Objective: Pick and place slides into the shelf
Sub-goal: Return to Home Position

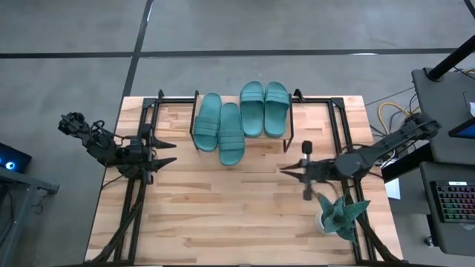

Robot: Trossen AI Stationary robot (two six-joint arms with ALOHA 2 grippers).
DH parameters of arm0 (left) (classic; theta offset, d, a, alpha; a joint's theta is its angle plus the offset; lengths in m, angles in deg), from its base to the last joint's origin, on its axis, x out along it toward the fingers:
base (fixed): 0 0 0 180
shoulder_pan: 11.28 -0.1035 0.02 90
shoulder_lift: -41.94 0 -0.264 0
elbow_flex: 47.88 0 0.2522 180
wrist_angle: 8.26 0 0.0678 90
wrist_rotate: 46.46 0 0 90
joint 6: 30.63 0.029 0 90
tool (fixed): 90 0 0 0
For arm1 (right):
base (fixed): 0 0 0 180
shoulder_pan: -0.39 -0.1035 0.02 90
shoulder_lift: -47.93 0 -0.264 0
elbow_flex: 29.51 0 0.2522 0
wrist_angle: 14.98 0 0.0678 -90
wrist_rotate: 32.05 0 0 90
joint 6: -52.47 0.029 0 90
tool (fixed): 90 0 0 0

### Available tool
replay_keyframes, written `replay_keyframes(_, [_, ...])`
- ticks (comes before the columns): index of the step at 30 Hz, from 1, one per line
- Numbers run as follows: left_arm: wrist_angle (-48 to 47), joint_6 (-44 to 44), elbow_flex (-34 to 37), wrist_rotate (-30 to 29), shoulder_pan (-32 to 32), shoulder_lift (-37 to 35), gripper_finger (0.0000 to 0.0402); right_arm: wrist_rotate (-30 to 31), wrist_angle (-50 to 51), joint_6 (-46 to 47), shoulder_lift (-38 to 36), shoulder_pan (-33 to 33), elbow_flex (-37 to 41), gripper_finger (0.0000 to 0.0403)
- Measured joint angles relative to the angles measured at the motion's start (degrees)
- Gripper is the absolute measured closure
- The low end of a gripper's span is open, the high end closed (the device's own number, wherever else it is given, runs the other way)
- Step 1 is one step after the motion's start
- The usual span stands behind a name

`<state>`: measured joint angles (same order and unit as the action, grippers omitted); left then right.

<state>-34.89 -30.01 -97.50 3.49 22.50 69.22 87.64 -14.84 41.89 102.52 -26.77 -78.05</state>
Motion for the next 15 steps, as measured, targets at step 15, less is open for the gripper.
replay_keyframes(15, [0.4,3.0,0.2,-1.2,0.0,0.0,0.0224,-18.7,-5.4,8.5,-17.3,15.0,17.5,0.0395])
